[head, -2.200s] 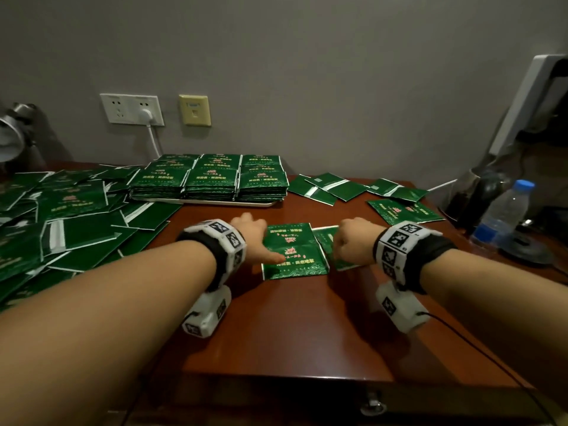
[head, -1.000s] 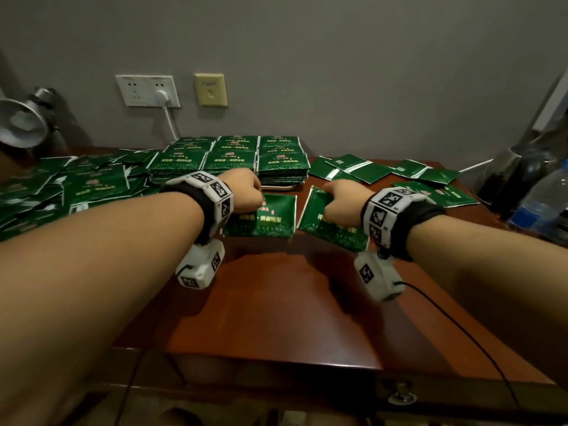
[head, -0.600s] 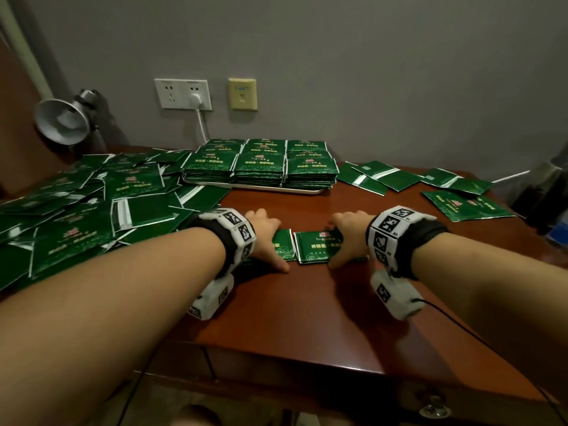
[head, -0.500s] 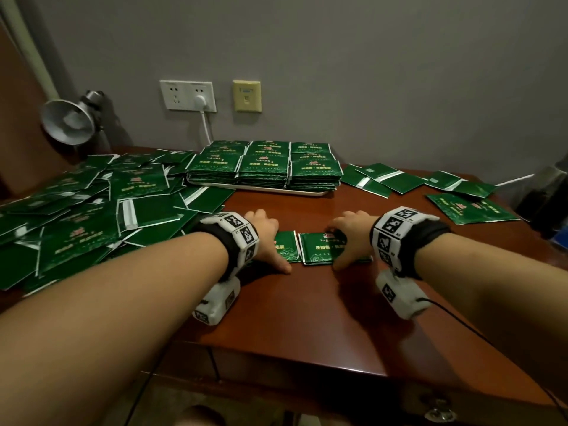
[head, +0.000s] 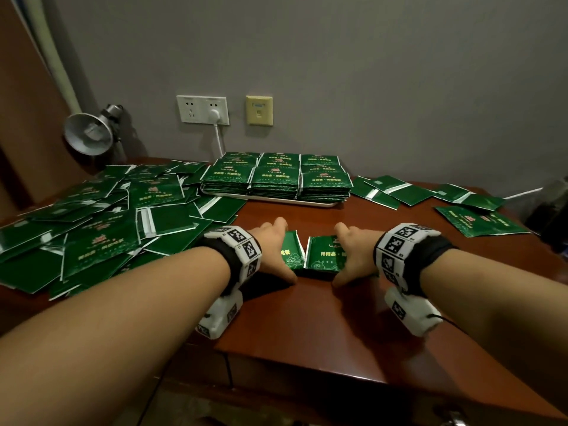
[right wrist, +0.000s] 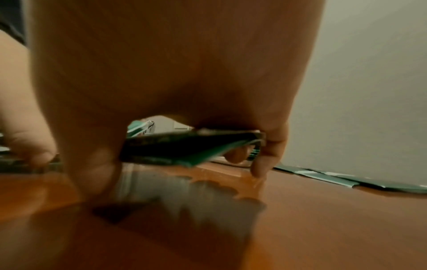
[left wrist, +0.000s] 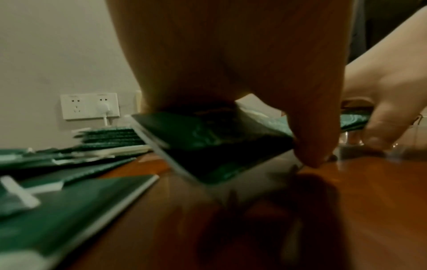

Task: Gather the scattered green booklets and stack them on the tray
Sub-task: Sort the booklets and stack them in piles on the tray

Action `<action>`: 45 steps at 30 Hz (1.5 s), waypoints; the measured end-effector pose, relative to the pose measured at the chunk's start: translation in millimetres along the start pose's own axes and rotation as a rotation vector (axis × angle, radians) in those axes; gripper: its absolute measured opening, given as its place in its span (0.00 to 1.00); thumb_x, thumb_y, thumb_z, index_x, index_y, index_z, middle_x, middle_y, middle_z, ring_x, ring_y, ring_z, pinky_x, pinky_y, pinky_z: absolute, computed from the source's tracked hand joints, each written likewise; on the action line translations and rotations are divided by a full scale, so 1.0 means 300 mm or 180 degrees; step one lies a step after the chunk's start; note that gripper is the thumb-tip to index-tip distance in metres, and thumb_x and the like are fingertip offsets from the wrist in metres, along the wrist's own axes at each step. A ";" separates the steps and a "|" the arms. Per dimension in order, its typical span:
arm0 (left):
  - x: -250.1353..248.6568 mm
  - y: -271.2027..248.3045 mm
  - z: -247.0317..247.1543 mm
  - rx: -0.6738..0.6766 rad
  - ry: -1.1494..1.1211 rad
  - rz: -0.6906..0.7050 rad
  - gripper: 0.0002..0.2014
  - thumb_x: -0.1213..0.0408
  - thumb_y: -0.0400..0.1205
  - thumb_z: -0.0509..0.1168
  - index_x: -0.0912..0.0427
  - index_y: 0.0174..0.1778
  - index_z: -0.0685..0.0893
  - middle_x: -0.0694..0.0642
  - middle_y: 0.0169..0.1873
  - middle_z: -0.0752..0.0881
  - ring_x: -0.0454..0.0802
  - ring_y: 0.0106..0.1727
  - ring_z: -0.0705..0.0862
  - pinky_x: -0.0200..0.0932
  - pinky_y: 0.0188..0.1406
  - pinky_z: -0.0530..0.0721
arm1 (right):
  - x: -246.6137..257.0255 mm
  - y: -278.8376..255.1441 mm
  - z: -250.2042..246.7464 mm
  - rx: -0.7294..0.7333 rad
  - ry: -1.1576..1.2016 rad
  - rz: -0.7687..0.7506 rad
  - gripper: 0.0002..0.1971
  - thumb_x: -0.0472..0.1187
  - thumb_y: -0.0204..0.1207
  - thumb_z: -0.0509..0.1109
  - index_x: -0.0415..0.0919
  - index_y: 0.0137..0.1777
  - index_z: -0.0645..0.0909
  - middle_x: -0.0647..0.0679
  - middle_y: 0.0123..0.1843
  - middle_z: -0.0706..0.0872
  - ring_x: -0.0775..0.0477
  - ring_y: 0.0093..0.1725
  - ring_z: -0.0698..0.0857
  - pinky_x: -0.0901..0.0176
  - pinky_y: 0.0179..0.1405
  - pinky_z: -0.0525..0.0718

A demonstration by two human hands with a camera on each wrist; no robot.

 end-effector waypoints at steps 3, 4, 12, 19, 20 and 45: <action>0.022 0.002 -0.056 -0.0145 0.0244 0.0014 0.44 0.41 0.61 0.78 0.54 0.66 0.64 0.54 0.53 0.75 0.53 0.48 0.80 0.52 0.43 0.85 | -0.011 0.009 -0.031 -0.0242 -0.0023 -0.0051 0.44 0.65 0.61 0.79 0.43 0.69 0.63 0.45 0.61 0.75 0.44 0.57 0.79 0.54 0.49 0.77; 0.030 0.006 -0.078 -0.0180 0.0264 0.0017 0.43 0.43 0.61 0.78 0.54 0.67 0.64 0.53 0.52 0.74 0.52 0.46 0.80 0.50 0.38 0.84 | -0.016 0.015 -0.045 -0.0327 -0.0001 -0.0056 0.44 0.65 0.61 0.79 0.43 0.70 0.64 0.45 0.61 0.74 0.43 0.59 0.78 0.53 0.51 0.78; 0.087 0.116 -0.222 -0.0352 0.0463 0.0105 0.47 0.43 0.64 0.79 0.58 0.71 0.62 0.57 0.57 0.73 0.52 0.46 0.79 0.46 0.33 0.78 | -0.075 0.134 -0.189 -0.0695 0.0200 0.0098 0.49 0.65 0.62 0.78 0.43 0.77 0.63 0.42 0.70 0.74 0.39 0.68 0.74 0.47 0.66 0.77; 0.148 0.332 -0.360 -0.0525 0.0424 0.0204 0.44 0.51 0.68 0.78 0.60 0.75 0.64 0.59 0.60 0.77 0.57 0.58 0.79 0.56 0.55 0.83 | -0.130 0.331 -0.361 -0.0880 0.0214 0.0230 0.48 0.60 0.63 0.80 0.43 0.79 0.63 0.40 0.72 0.74 0.36 0.70 0.74 0.47 0.65 0.78; 0.163 0.364 -0.383 -0.0564 0.0394 0.0207 0.43 0.53 0.68 0.78 0.60 0.75 0.64 0.60 0.61 0.77 0.58 0.58 0.80 0.57 0.57 0.83 | -0.145 0.363 -0.387 -0.0884 0.0187 0.0264 0.48 0.60 0.63 0.80 0.42 0.79 0.63 0.40 0.72 0.74 0.36 0.70 0.75 0.47 0.65 0.78; 0.556 0.877 -0.493 0.0188 0.0874 -0.0175 0.41 0.59 0.67 0.82 0.56 0.75 0.70 0.56 0.67 0.80 0.57 0.64 0.80 0.49 0.64 0.78 | -0.221 0.925 -0.505 0.0079 -0.0189 0.0310 0.45 0.54 0.67 0.81 0.45 0.81 0.63 0.44 0.75 0.75 0.40 0.69 0.78 0.52 0.64 0.78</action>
Point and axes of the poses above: each hand's wrist, its own y-axis towards the middle knuckle, its own z-axis out of the palm, x = y × z, the point moved 2 cm from there along y, towards the middle knuckle
